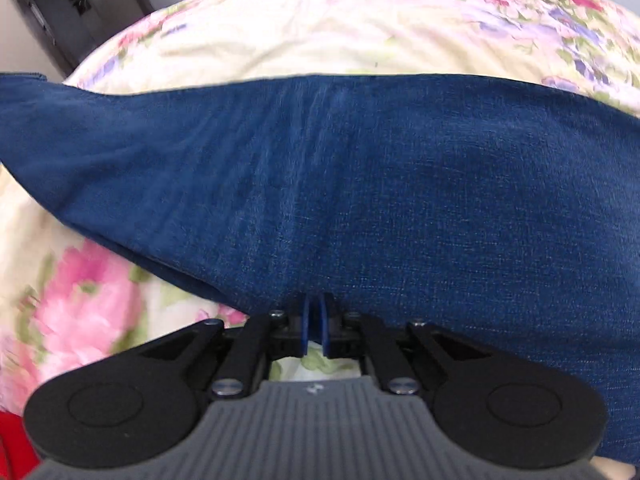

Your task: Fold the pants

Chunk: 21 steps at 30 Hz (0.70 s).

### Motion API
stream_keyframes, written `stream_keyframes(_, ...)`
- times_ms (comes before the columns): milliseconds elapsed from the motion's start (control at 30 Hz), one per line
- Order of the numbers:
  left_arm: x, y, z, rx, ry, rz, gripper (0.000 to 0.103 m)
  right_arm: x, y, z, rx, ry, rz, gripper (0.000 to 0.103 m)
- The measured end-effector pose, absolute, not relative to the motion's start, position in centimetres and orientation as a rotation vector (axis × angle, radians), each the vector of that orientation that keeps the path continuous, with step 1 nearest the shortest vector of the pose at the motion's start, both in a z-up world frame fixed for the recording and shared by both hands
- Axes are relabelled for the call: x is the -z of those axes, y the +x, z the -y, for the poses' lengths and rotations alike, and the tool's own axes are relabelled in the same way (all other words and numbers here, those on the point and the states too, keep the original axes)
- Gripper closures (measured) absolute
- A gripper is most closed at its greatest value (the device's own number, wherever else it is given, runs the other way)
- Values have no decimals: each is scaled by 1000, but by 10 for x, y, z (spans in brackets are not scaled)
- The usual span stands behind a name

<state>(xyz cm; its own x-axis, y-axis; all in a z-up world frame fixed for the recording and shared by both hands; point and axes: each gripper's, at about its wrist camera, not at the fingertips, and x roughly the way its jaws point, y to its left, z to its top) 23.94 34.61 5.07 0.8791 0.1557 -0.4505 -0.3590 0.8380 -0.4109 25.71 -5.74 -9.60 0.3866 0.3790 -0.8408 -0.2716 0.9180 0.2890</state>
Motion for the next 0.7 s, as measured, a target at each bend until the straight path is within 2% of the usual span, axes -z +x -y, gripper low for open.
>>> stream_keyframes(267, -159, 247, -228, -131, -362, -324, 98, 43, 238, 158, -321, 155, -991, 103)
stream_keyframes(433, -227, 257, -122, -46, -266, -277, 98, 12, 219, 236, -260, 177, -908, 103)
stream_keyframes(567, -256, 272, -30, 21, -212, -274, 98, -3, 203, 302, -214, 210, -857, 103)
stream_keyframes(700, -253, 294, 63, 108, -187, -298, 98, -10, 192, 362, -170, 254, -819, 102)
